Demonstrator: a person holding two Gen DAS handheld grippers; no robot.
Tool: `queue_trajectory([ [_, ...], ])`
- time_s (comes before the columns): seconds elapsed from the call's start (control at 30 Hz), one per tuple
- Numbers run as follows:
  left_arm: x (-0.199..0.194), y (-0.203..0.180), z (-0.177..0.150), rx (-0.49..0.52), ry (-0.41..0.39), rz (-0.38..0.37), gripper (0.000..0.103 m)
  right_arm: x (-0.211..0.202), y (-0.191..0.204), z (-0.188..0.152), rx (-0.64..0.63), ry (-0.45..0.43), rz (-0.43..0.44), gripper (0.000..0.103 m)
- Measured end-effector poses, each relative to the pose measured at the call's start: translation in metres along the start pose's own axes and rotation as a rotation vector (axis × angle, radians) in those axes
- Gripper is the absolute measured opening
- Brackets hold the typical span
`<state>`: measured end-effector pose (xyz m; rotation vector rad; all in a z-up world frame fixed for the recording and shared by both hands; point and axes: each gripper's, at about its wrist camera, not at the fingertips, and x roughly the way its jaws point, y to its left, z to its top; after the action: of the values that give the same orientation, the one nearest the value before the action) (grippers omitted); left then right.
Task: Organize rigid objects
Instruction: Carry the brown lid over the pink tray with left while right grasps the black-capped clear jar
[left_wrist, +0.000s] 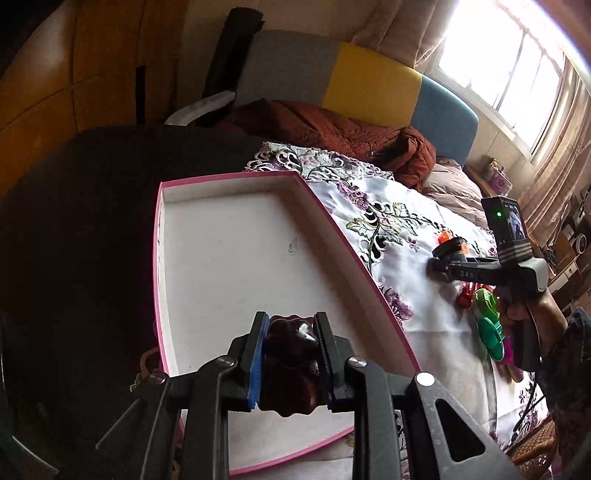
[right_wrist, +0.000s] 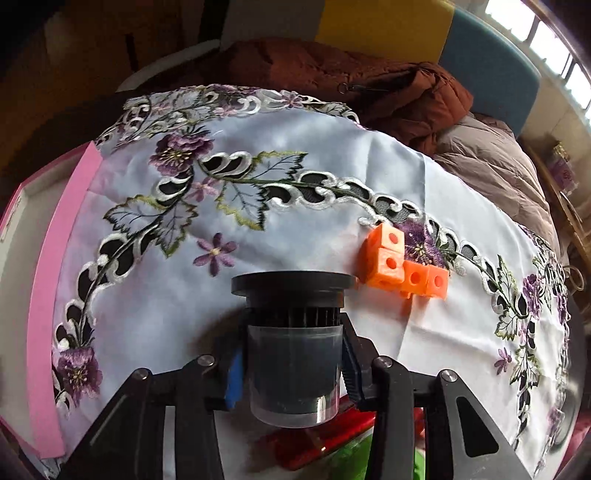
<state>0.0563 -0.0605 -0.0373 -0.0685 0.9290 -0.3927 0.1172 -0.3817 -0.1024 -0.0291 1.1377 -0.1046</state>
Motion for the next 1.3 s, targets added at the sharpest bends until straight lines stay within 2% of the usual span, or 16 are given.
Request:
queue_trajectory([
  [0.07, 0.001, 0.001, 0.000, 0.001, 0.003, -0.001, 0.024, -0.004, 0.010, -0.009, -0.005, -0.003, 0.021, 0.043],
  [0.17, 0.002, 0.004, 0.001, -0.002, 0.000, -0.009, 0.024, -0.014, 0.027, -0.023, -0.036, -0.026, 0.004, 0.043],
  [0.4, 0.006, 0.013, 0.008, -0.015, 0.003, 0.005, 0.024, -0.029, 0.055, -0.048, -0.173, -0.096, -0.127, 0.043],
  [0.57, 0.012, 0.020, 0.020, -0.033, -0.002, 0.031, 0.024, -0.032, 0.060, -0.058, -0.198, -0.147, -0.172, 0.043],
  [1.0, 0.053, 0.028, 0.071, -0.025, -0.014, 0.144, 0.024, -0.029, 0.061, -0.057, -0.195, -0.165, -0.170, 0.043],
  [1.3, 0.088, 0.028, 0.087, 0.002, 0.010, 0.205, 0.024, -0.028, 0.060, -0.055, -0.193, -0.166, -0.164, 0.043],
])
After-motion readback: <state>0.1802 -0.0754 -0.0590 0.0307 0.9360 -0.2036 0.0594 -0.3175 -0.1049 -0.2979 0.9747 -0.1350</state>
